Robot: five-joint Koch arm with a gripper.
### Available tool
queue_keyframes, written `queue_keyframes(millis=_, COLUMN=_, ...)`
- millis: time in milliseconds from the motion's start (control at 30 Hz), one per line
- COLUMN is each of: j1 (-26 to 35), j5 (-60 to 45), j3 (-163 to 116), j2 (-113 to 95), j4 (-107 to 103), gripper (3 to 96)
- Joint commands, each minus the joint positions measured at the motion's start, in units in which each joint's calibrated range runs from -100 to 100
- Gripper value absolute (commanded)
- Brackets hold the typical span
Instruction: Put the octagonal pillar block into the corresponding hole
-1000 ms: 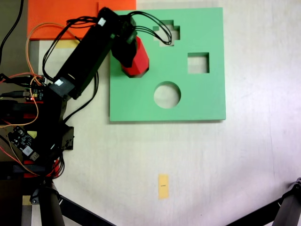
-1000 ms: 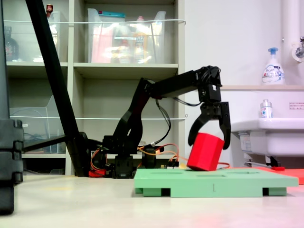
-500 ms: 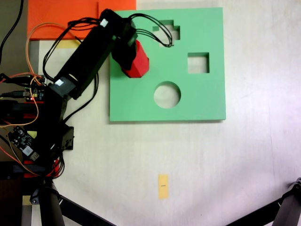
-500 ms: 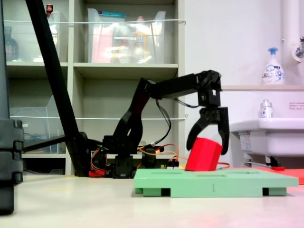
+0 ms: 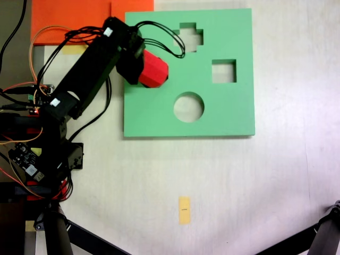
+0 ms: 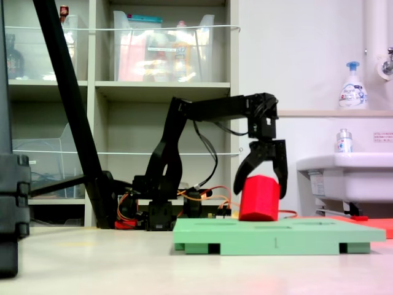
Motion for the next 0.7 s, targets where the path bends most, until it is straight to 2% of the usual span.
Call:
queue_keyframes(millis=33, j1=-1.3, j5=-0.1, j3=-1.5, j2=-4.7, j4=-2.5, gripper=46.9)
queue_keyframes(millis=700, j1=-3.3, j5=-2.0, j3=1.2, j2=-5.2, j4=-2.5, gripper=46.9)
